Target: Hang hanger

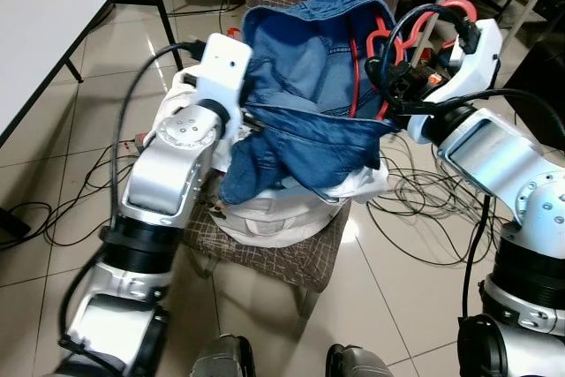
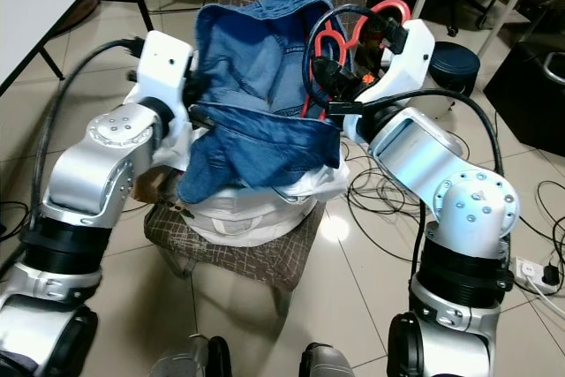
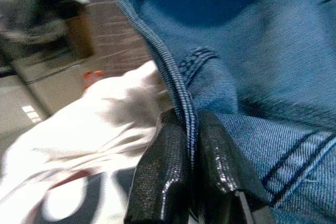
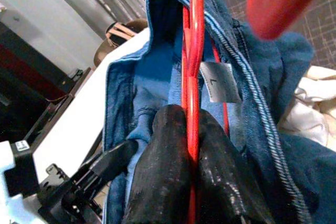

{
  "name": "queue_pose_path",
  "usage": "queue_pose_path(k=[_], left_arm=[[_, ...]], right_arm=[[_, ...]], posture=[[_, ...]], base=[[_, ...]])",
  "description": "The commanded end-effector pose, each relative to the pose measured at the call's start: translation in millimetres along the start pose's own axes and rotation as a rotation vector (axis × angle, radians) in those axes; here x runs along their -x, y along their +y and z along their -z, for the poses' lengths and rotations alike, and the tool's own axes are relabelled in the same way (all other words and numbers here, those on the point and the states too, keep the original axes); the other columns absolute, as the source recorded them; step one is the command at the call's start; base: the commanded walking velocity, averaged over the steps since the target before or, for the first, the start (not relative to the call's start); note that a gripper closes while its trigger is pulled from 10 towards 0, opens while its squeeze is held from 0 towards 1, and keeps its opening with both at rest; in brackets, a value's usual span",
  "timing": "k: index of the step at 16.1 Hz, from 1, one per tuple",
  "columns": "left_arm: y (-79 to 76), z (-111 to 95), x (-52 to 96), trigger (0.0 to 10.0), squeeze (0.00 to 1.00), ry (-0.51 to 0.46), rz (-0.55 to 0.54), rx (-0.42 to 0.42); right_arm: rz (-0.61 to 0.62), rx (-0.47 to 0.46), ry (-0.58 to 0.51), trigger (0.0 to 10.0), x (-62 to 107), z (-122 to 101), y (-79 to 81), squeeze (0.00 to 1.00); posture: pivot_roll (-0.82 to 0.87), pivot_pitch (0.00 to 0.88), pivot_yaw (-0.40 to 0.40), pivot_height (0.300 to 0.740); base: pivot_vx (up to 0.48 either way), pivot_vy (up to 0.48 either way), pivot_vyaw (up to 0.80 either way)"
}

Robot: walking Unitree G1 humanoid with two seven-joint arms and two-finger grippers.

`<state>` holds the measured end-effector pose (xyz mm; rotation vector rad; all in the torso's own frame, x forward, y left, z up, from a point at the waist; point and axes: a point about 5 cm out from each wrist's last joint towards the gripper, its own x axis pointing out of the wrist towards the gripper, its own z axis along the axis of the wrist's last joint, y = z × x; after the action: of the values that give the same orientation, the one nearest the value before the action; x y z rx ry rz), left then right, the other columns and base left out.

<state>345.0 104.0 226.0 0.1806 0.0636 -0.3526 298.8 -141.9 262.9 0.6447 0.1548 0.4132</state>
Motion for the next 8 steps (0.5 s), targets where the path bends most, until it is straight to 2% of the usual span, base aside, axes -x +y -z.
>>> queue_pose_path(k=[1, 6, 7, 8], left_arm=[[3.7, -5.9, 3.7, 10.0, 1.00, -0.028, 0.002, 0.022], [4.2, -28.3, 11.8, 10.0, 1.00, -0.097, 0.117, 0.112], [10.0, -37.1, 16.6, 10.0, 1.00, -0.122, 0.117, 0.142], [11.8, -38.1, 17.2, 10.0, 1.00, -0.123, 0.112, 0.134]], right_arm=[[-0.017, 0.019, -0.012, 10.0, 5.9, -4.4, 2.8, 0.00], [-0.002, 0.046, -0.009, 10.0, 4.6, -6.7, 0.5, 0.00], [0.008, 0.056, -0.013, 10.0, 3.5, -7.9, -1.2, 0.00], [0.009, 0.058, -0.013, 10.0, 3.2, -7.9, -1.3, 0.00]], posture=[[-0.11, 0.083, 0.024, 0.740], [-0.11, 0.072, 0.020, 0.740], [-0.11, 0.069, 0.017, 0.740], [-0.11, 0.069, 0.017, 0.740]], base=[[0.000, 0.000, 0.00], [0.000, 0.000, 0.00], [0.000, 0.000, 0.00], [0.000, 0.000, 0.00]])
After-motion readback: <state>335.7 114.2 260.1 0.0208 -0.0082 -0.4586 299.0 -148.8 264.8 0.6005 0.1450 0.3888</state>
